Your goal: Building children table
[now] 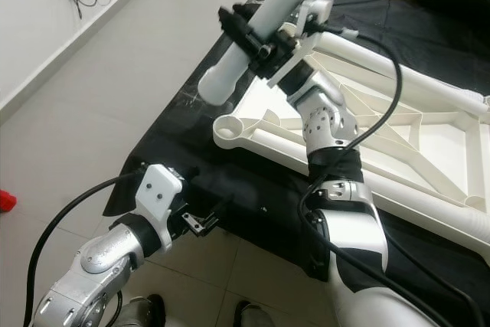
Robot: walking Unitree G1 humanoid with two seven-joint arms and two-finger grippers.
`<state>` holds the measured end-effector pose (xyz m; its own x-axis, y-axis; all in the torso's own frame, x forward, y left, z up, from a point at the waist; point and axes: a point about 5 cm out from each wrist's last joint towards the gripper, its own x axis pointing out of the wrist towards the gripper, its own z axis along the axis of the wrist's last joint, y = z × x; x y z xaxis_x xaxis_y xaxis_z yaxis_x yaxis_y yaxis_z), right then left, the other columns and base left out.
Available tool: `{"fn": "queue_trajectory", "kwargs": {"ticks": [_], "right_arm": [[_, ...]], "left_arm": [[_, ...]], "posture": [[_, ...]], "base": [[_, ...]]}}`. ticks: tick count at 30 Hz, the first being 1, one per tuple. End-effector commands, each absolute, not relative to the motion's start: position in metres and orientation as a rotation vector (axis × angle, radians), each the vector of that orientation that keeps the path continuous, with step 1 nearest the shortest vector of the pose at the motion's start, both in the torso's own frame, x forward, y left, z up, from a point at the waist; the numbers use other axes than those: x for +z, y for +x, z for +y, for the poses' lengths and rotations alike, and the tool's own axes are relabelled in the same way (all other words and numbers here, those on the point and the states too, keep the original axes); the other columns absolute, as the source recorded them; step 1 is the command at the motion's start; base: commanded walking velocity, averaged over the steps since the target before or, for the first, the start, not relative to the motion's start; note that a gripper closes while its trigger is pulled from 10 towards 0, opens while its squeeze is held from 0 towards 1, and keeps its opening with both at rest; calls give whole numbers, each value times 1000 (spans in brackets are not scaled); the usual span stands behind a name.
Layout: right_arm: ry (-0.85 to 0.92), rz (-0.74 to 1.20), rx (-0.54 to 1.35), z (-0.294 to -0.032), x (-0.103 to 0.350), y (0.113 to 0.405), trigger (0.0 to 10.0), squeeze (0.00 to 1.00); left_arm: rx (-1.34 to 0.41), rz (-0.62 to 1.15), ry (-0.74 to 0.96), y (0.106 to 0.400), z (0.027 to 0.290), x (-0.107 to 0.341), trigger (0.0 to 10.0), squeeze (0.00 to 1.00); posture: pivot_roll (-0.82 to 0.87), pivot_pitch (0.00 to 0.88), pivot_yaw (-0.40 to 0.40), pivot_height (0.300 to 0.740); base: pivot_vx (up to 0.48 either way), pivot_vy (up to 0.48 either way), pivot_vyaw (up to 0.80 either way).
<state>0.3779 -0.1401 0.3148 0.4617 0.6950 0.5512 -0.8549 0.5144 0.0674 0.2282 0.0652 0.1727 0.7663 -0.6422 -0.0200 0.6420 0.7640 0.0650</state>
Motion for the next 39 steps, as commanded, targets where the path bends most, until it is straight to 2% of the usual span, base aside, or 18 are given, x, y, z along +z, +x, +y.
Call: {"fn": "queue_trajectory", "kwargs": {"ticks": [1, 11, 20, 39], "right_arm": [[341, -485, 984, -138, 307, 377, 10000, 0], [270, -285, 894, -138, 259, 385, 10000, 0], [250, -277, 875, -138, 255, 385, 10000, 0], [59, -223, 858, -137, 237, 385, 10000, 0]], "left_arm": [[-715, -1, 57, 224, 64, 172, 10000, 0], [-716, -2, 65, 223, 64, 172, 10000, 0], [-715, -4, 66, 223, 64, 172, 10000, 0], [-711, -4, 67, 223, 65, 172, 10000, 0]], "posture": [[179, 239, -111, 740], [179, 244, -111, 740], [182, 248, -110, 740], [182, 252, -112, 740]], "base": [[0, 0, 0], [0, 0, 0], [0, 0, 0], [0, 0, 0]]}}
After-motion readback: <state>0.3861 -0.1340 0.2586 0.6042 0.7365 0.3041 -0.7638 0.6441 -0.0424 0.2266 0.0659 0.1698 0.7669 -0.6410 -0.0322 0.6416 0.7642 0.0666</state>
